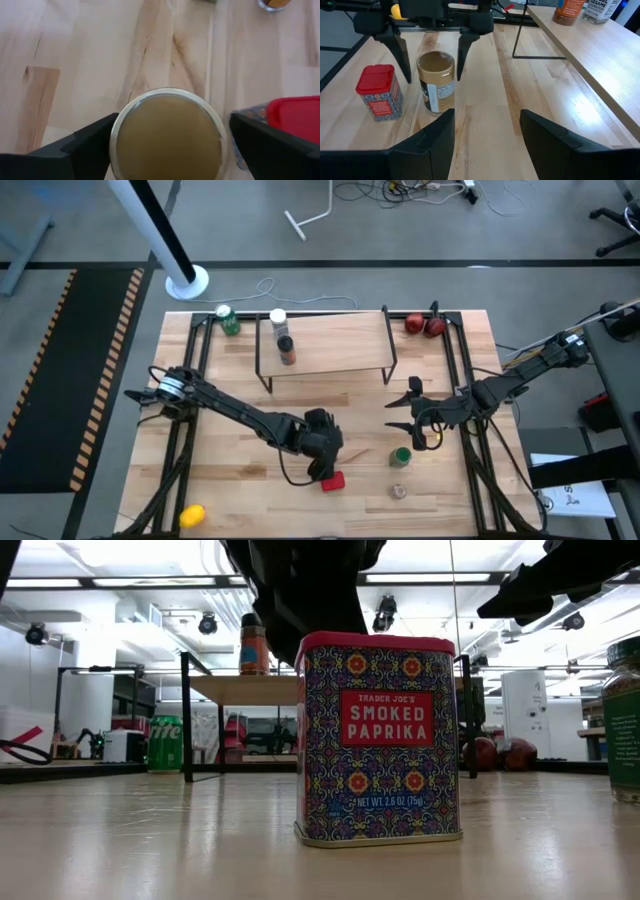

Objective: Shelf spices
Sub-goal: Remove the orange seasoning bottle from the shelf

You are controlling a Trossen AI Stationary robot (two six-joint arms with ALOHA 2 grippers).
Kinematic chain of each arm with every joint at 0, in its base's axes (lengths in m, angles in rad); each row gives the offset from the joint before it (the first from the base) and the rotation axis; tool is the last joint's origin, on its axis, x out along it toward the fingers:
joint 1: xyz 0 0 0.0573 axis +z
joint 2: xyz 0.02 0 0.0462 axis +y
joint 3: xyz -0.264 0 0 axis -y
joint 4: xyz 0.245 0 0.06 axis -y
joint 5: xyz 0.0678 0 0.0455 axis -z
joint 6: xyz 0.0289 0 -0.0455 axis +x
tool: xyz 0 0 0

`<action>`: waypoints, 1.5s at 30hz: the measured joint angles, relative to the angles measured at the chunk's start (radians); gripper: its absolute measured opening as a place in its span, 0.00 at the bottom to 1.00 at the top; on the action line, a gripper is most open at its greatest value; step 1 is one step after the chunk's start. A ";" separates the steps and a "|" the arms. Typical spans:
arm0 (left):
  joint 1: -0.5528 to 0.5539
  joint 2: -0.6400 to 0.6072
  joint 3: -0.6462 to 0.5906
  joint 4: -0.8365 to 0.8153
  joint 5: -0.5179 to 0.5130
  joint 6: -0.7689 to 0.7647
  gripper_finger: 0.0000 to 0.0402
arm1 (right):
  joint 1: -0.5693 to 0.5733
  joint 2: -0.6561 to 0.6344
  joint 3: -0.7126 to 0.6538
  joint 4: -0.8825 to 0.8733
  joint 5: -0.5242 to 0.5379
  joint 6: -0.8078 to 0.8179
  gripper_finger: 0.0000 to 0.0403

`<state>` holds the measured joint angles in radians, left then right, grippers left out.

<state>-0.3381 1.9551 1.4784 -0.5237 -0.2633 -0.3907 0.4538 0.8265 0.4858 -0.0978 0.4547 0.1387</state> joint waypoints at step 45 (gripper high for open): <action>0.086 -0.437 0.001 -0.639 -0.300 0.066 0.77 | 0.000 0.000 0.000 0.006 -0.001 -0.001 0.49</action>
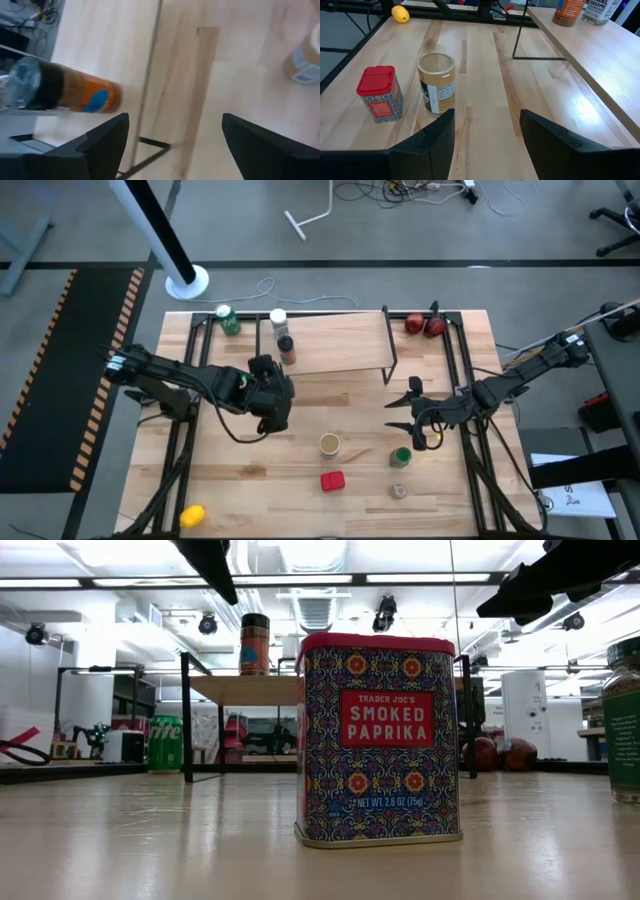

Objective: Shelf spices
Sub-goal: Remove the orange seasoning bottle from the shelf

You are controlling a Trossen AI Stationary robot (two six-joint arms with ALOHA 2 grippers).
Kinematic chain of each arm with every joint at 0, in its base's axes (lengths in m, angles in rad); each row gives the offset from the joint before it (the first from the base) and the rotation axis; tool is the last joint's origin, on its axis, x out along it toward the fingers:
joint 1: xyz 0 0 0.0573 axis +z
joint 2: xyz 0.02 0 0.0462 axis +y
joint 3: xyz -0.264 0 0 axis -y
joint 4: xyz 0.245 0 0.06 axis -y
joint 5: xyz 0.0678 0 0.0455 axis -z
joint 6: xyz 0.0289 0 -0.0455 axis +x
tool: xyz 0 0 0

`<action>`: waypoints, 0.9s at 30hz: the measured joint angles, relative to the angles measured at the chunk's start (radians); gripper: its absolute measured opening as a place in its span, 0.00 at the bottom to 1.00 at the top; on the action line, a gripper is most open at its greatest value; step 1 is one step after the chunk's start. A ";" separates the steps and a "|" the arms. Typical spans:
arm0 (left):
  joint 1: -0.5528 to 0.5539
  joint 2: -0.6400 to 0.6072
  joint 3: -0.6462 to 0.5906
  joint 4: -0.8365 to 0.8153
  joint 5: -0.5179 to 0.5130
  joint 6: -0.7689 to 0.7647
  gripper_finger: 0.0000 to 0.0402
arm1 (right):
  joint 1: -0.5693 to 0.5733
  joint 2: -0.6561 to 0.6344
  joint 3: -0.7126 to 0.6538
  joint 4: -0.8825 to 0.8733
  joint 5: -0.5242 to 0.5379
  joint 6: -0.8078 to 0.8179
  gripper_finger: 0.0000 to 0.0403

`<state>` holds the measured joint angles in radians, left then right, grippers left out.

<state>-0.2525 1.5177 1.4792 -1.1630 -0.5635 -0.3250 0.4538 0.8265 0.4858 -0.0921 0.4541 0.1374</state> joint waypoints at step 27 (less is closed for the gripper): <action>0.308 0.001 0.192 -0.069 0.137 0.175 0.77 | 0.000 0.000 0.000 0.000 0.001 -0.019 0.49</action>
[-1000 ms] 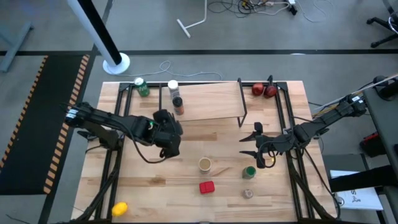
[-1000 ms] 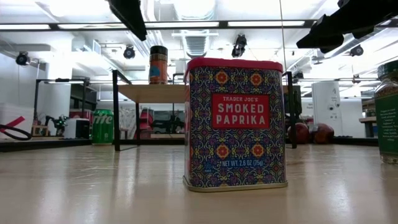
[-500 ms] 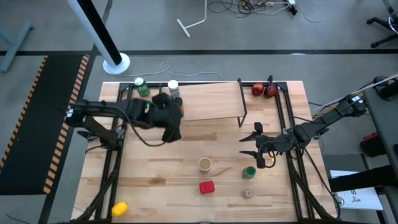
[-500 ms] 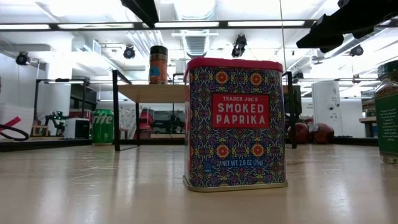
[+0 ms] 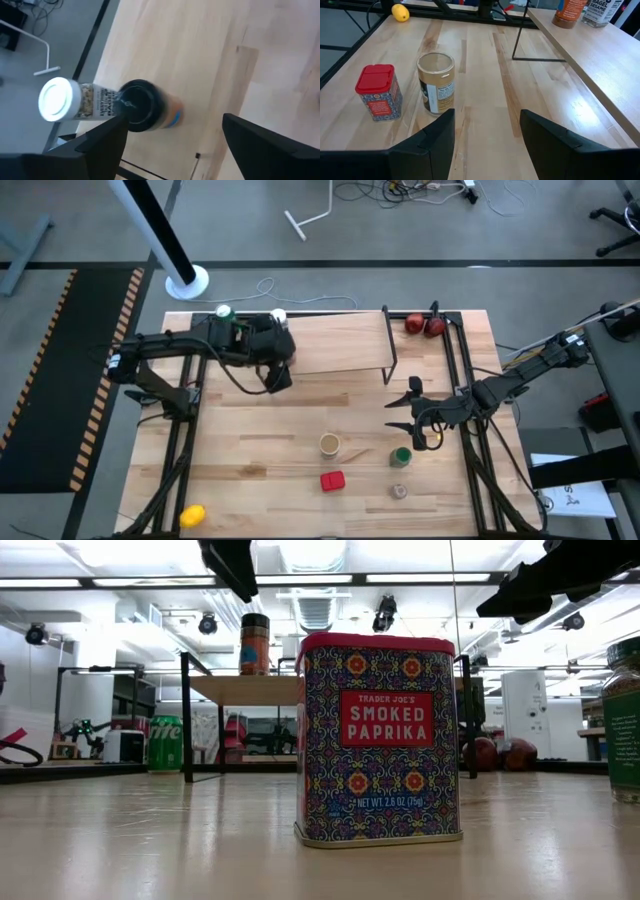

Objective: Shelf spices
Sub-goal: Remove the orange seasoning bottle from the shelf

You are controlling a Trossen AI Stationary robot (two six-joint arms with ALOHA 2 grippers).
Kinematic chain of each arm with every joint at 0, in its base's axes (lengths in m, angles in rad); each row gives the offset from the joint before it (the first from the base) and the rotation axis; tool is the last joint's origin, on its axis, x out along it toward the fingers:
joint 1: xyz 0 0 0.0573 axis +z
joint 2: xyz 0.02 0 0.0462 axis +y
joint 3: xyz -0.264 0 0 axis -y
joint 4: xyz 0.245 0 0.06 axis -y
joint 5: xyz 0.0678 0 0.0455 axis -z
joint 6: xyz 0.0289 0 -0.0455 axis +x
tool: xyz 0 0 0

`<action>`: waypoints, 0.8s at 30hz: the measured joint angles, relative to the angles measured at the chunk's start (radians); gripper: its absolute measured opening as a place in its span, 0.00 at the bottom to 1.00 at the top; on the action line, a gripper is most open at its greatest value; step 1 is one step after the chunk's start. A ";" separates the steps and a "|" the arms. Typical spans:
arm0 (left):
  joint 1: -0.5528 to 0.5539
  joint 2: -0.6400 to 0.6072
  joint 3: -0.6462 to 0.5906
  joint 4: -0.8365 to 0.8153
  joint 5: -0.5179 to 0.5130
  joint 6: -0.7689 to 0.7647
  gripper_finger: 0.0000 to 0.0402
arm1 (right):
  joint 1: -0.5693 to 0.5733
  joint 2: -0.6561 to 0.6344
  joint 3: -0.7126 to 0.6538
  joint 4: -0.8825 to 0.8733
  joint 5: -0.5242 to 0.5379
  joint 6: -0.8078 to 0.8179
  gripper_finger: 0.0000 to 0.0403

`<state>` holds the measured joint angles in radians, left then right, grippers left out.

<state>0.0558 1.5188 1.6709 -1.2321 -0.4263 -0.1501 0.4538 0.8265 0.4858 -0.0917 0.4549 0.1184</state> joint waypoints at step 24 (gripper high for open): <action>0.150 0.050 -0.004 0.049 0.115 0.020 0.87 | 0.000 0.000 0.000 -0.001 -0.001 0.001 0.49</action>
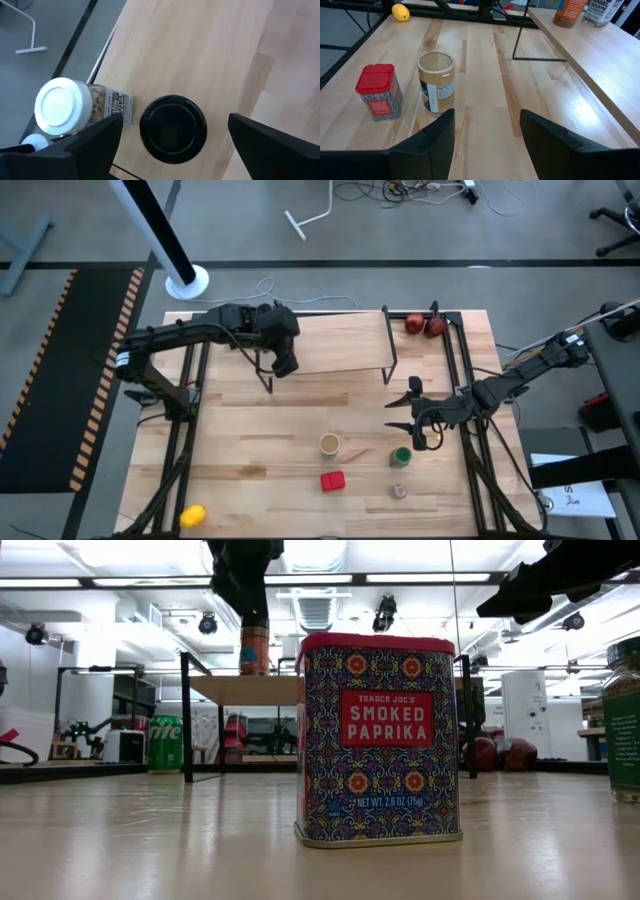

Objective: Shelf spices
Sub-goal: Remove the orange seasoning bottle from the shelf

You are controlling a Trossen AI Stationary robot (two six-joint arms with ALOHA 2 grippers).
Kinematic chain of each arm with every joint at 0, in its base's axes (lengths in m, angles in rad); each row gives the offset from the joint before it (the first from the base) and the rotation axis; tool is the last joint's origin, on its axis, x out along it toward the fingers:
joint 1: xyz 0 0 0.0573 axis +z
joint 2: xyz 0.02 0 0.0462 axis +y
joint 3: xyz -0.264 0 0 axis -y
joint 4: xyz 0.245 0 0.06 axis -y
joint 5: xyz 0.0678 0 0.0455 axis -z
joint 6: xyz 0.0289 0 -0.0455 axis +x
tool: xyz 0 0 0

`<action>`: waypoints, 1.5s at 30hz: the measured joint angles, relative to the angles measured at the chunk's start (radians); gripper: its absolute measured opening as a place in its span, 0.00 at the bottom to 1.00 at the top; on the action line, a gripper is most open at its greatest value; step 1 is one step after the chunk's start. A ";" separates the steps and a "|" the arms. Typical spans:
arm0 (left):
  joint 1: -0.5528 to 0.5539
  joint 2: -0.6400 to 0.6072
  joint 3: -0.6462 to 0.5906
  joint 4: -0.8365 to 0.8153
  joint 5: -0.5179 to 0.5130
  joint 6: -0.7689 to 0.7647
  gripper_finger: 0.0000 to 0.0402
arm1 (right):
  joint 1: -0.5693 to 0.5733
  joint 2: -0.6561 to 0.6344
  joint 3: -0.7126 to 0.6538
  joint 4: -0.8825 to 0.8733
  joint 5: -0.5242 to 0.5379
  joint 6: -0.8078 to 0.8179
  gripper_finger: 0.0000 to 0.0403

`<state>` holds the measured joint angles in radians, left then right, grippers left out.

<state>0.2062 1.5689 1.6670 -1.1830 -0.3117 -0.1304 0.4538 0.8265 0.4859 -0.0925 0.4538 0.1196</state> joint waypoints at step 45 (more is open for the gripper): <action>-0.092 0.132 0.212 -0.128 0.327 -0.272 0.42 | 0.000 0.000 -0.002 -0.007 -0.001 0.003 0.49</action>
<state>0.1141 1.7004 1.8792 -1.3113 0.0150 -0.4020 0.4534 0.8265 0.4840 -0.0998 0.4530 0.1230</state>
